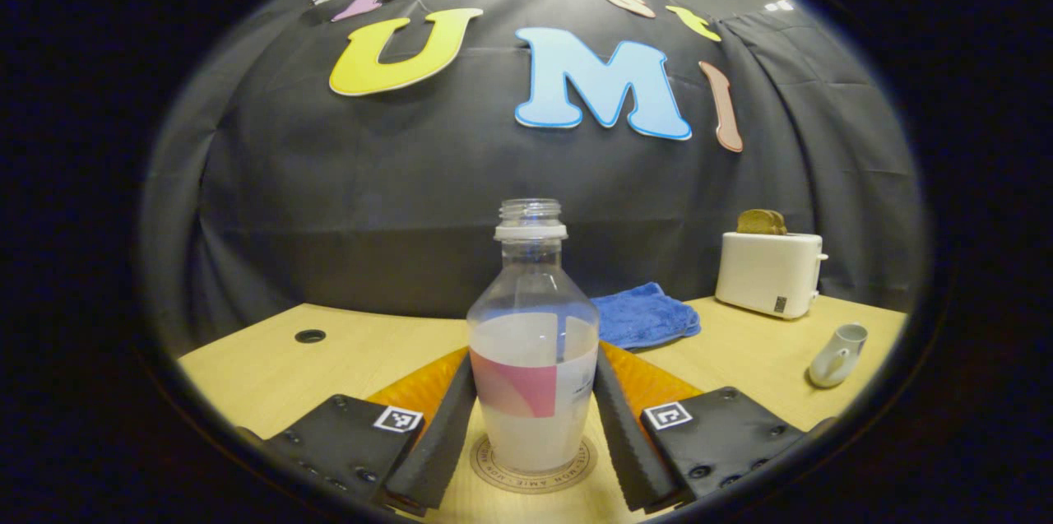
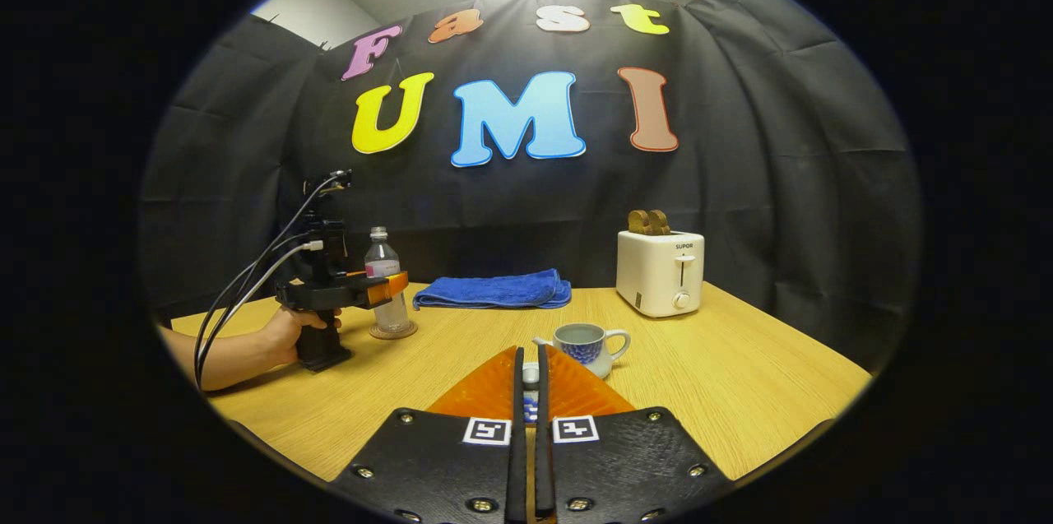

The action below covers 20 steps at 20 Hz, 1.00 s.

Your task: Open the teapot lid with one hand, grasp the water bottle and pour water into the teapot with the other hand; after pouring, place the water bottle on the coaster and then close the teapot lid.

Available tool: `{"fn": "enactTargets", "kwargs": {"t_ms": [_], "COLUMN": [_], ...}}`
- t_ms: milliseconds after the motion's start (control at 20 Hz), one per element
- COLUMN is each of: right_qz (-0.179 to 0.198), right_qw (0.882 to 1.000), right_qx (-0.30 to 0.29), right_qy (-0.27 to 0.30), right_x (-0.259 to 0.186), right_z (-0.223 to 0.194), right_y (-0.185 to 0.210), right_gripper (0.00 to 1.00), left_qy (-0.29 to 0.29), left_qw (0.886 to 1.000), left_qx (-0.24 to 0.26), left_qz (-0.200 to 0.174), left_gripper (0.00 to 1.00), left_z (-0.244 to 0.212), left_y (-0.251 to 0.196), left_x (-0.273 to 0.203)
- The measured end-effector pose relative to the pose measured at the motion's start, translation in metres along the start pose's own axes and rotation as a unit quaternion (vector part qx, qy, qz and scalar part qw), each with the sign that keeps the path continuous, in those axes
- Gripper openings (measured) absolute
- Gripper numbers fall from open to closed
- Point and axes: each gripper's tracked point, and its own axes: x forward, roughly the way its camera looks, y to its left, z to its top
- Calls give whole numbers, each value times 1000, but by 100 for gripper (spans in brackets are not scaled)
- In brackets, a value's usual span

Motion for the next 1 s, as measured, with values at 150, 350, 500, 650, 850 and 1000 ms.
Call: {"fn": "enactTargets", "kwargs": {"t_ms": [150, 350, 500, 650, 850, 1000], "right_qz": [0, 2, 5, 8, 6, 8], "right_qw": [1000, 1000, 1000, 1000, 1000, 1000], "right_qx": [1, 1, 1, 0, -4, -2], "right_qy": [0, -2, -4, -6, -11, -10], "right_x": [1, 0, -3, -5, -10, -9], "right_z": [0, 2, 2, 4, 8, 8], "right_y": [1, 2, 5, 7, 7, 9], "right_gripper": [4, 4, 4, 4, 4, 4], "left_qy": [-6, -13, -13, -14, -17, -19], "left_qw": [1000, 999, 1000, 1000, 1000, 1000], "left_qx": [-8, -22, -4, 5, 5, 4], "left_qz": [15, 18, 18, 19, 22, 21], "left_gripper": [97, 100, 100, 100, 100, 100], "left_z": [4, 12, 12, 13, 16, 21], "left_y": [10, 12, 7, 5, 2, -4], "left_x": [-5, -16, -25, -29, -33, -37]}}
